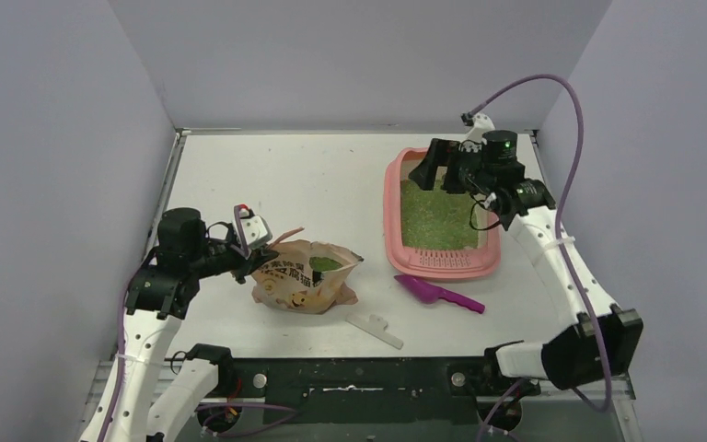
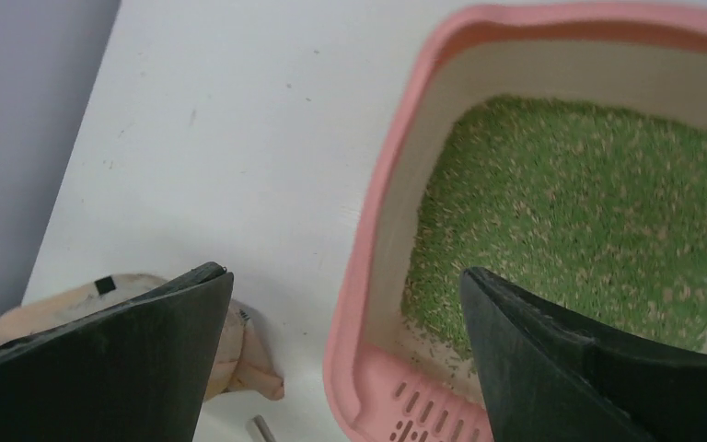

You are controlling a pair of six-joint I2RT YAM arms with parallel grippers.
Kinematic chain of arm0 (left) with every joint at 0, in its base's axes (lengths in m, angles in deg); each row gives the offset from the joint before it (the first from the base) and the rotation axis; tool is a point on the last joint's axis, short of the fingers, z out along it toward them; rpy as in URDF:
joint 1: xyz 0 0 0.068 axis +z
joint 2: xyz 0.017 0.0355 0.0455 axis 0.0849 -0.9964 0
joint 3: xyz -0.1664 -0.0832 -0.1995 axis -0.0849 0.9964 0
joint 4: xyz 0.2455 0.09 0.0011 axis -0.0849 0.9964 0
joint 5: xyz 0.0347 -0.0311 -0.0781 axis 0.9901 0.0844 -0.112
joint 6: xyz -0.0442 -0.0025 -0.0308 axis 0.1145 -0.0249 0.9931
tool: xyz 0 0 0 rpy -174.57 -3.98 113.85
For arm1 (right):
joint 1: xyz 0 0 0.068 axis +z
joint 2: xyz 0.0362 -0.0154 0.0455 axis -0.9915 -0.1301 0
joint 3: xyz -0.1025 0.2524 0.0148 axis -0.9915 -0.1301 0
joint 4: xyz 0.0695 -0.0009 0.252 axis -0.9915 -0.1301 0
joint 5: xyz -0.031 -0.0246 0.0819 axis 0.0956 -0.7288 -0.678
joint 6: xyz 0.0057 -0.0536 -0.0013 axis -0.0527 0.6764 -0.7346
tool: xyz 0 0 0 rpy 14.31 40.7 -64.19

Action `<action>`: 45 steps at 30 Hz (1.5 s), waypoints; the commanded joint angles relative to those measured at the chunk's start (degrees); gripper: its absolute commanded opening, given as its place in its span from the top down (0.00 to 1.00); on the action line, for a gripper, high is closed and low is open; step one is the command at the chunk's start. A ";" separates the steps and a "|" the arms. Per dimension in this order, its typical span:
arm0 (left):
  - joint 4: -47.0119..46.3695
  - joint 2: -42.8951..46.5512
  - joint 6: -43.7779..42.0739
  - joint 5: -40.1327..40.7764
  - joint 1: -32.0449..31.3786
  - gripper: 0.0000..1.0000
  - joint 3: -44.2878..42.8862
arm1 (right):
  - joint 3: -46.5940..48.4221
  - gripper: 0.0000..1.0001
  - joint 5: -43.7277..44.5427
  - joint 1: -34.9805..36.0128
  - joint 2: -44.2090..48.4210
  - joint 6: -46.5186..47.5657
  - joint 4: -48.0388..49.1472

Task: Fill the litter box with clean litter
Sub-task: Adjust the litter box at the center of the board.

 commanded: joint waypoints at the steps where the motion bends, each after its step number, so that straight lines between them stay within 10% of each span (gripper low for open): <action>1: -2.97 1.36 0.51 -2.34 -0.35 1.00 -2.39 | -4.16 0.00 -11.56 -7.75 -9.08 -14.35 2.53; 29: -0.42 2.41 0.40 -0.90 -1.17 1.00 -2.42 | 10.78 0.00 -16.44 4.90 -36.09 -11.97 8.93; 38: -3.71 1.37 0.98 0.31 -1.18 0.86 -1.63 | 6.05 0.00 11.59 4.00 -17.93 -1.15 -7.70; 45: -11.93 -1.22 3.28 2.02 -1.18 0.72 -0.81 | -9.17 0.00 28.92 3.43 2.95 -12.35 -12.06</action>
